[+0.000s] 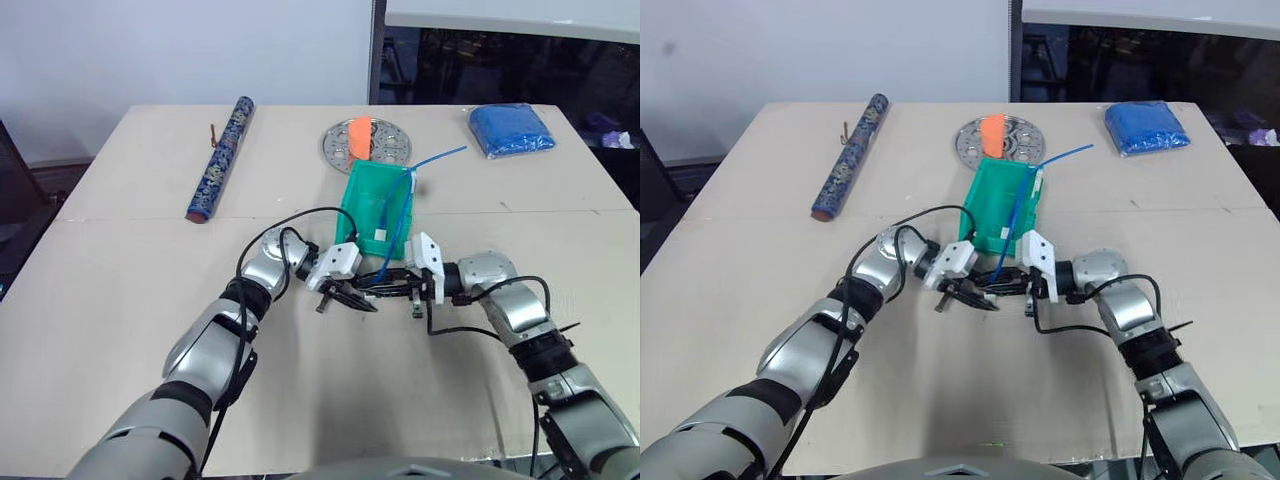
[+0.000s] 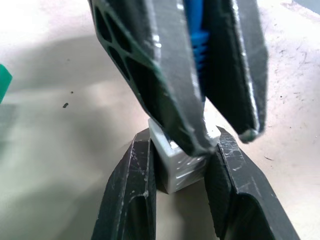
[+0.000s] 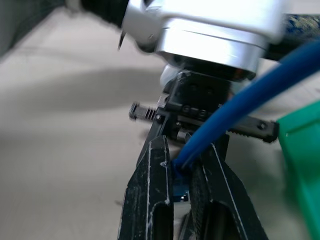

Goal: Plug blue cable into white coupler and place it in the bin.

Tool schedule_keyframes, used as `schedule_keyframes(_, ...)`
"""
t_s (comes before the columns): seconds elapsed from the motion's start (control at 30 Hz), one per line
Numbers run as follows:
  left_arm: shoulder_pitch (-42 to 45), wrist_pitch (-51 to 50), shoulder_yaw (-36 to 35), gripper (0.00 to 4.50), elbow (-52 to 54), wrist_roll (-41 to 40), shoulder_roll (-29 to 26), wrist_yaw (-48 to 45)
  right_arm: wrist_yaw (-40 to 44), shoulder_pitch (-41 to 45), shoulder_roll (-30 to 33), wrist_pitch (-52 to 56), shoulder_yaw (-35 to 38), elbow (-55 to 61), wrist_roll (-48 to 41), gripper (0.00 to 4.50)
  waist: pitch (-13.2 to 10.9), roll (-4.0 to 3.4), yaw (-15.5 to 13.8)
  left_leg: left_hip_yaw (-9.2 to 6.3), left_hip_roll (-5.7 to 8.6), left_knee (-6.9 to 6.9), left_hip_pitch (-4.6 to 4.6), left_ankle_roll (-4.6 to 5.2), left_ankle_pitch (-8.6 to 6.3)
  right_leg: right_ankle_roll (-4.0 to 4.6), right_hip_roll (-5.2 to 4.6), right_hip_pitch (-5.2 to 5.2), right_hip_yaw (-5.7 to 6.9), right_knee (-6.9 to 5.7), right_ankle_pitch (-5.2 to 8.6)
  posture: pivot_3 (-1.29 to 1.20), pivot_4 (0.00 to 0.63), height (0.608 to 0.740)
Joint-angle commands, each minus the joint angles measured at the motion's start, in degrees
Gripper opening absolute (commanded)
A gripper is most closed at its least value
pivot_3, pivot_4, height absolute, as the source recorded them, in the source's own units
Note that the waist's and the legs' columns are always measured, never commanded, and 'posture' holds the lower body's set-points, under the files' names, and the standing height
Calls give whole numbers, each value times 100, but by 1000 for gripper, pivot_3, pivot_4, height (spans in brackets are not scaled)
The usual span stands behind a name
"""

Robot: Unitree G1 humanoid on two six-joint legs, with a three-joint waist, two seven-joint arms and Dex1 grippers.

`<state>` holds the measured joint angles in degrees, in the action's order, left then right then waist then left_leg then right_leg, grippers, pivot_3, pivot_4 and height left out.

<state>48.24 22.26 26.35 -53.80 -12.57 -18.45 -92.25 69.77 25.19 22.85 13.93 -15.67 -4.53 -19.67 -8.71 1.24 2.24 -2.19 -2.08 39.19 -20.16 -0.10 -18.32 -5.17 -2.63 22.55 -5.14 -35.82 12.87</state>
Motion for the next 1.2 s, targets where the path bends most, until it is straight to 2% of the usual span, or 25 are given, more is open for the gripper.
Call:
schedule_keyframes(0.03, -102, -265, -453, 1234, 622, 12, -13, 400, -39, 0, 159, 771, 310, 750, -585, 0, -2, -3, -10, -2, 0, 4, -20, -1, 0, 0, 0, 21, 2, -1, -1, 0, 150, 740)
schedule_keyframes(0.1, -348, -320, -597, 2083, 1015, 55, -97, 657, -127, 35, 206, 1012, 488, 933, -762, 0, -2, -2, -5, -7, 1, 8, -69, -2, 1, -1, -2, 68, 6, -2, -2, 0, 150, 740)
schedule_keyframes(0.17, -663, -545, -700, 2979, 1552, 93, -241, 855, -206, 77, 252, 1196, 635, 1022, -871, 0, -3, -3, 15, -9, 0, 3, -77, -3, 2, 0, -2, 83, 7, -4, -2, 0, 150, 740)
schedule_keyframes(0.27, -1472, -1538, -1040, 4412, 3145, -120, -683, 1369, -293, 187, 429, 1500, 833, 1071, -997, 0, -7, -7, 22, -10, 0, -14, -74, -1, 0, 1, -2, 93, 10, -3, -2, 0, 150, 740)
schedule_keyframes(0.37, -2335, -2897, -1601, 4467, 5067, -470, -1118, 2259, -427, 442, 504, 1857, 1061, 1065, -1237, 0, -10, -9, 23, -14, 0, -12, -81, -1, 0, 1, -4, 98, 16, -5, -2, 0, 150, 740)
schedule_keyframes(0.5, -3273, -4995, -2612, 4467, 7557, -951, -1358, 3987, -974, 1339, 308, 2501, 1218, 349, -1286, 0, -21, -13, 8, -16, -2, -10, -80, -2, 1, 1, -9, 99, 20, -9, -4, 0, 150, 740)
schedule_keyframes(0.57, -3517, -5840, -2922, 4467, 8414, -1045, -1380, 4696, -1083, 1766, 269, 2711, 1106, -189, -1116, 0, -21, -13, -6, -22, -3, -9, -76, -2, 1, 8, -8, 97, 26, -12, -9, 0, 150, 740)
schedule_keyframes(0.7, -3591, -6981, -3200, 4467, 9475, -1189, -1289, 5691, -1323, 2661, -164, 2206, 978, -1528, -608, 0, -20, -11, -20, -45, -1, -10, -71, -4, 2, 12, -8, 82, 49, -8, -10, 0, 150, 740)
schedule_keyframes(0.73, -3537, -7135, -3192, 4500, 9592, -1198, -1234, 5869, -1435, 2880, -271, 1981, 980, -1915, -445, 786, -21, -14, -15, -49, -1, -10, -72, -6, 3, 13, -7, 82, 52, -7, -10, 0, 150, 740)
schedule_keyframes(0.8, -3451, -7366, -3187, 4500, 9724, -1270, -1131, 6120, -1767, 3265, -445, 1399, 1039, -2674, -94, 1499, -22, -15, -4, -47, 0, -11, -74, -24, 13, 14, -7, 83, 52, -6, -11, 0, 150, 740)
schedule_keyframes(0.97, -3409, -7663, -3198, 4500, 9879, -1448, -994, 6485, -2650, 3841, -377, 144, 1501, -3927, 376, 4174, -22, -15, -6, -47, 2, -32, -81, -67, 37, 16, -11, 88, 55, 4, -12, 0, 150, 740)
schedule_keyframes(1.0, -3442, -7684, -3214, 4500, 9924, -1491, -956, 6537, -2726, 3845, -315, 54, 1595, -3947, 381, 4483, -22, -15, -6, -47, 2, -35, -81, -67, 37, 16, -11, 88, 54, 3, -12, 0, 150, 740)
schedule_keyframes(1.1, -3733, -7616, -3231, 4500, 10030, -1489, -987, 6636, -2697, 3471, -19, 265, 1903, -3396, 213, 4483, -22, -14, -2, -44, 3, -61, -95, -74, 41, 16, -17, 103, 55, 5, -12, 0, 150, 740)
schedule_keyframes(1.2, -4259, -7368, -3331, 4500, 10020, -1414, -1006, 6684, -2274, 2459, 413, 974, 2047, -1954, -177, 4483, -21, -15, 0, -45, 3, -82, -94, -76, 41, 21, -24, 106, 70, 12, -10, 0, 150, 740)
